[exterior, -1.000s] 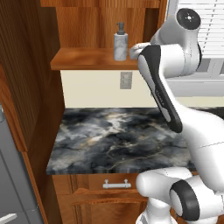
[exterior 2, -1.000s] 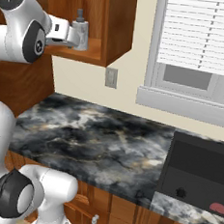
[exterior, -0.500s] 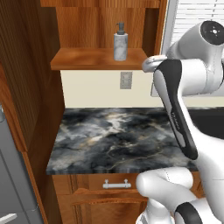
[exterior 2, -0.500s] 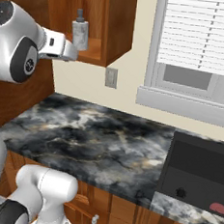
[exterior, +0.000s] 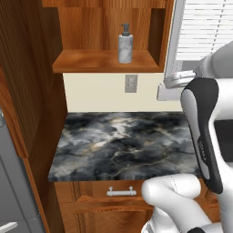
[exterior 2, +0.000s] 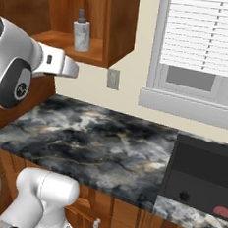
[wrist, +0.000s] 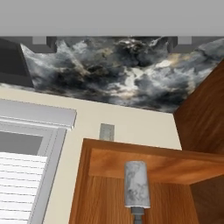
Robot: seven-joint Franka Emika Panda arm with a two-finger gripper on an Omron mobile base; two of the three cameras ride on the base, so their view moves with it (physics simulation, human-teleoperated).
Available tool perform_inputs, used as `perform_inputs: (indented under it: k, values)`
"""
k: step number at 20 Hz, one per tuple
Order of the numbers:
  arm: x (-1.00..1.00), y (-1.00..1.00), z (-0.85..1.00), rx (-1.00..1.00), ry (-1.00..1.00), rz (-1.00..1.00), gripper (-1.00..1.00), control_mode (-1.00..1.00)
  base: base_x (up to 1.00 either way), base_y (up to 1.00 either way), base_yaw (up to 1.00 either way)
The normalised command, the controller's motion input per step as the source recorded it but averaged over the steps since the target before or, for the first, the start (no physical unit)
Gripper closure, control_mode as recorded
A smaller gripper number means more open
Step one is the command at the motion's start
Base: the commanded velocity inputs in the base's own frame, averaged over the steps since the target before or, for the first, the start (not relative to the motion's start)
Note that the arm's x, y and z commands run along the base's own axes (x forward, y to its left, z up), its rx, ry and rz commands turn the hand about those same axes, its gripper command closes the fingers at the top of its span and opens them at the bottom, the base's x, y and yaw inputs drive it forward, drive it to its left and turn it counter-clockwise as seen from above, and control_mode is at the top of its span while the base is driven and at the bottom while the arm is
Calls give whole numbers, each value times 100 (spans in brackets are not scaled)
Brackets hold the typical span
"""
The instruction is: Pick up the dish brush and soap dispenser from the sink, and place them back in the cabinet, and close the cabinet door.
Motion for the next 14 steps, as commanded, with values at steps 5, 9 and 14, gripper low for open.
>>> perform_inputs:
  k: [5, 9, 14]
  values:
    - [-66, -18, -10, 0, 6, 0, -100, -100, 0, 0, 0]
    - [-52, -9, -10, 0, 4, -1, -100, -100, 0, 0, 0]
    - [-34, -5, -19, 1, 3, 0, -100, -100, 0, 0, 0]
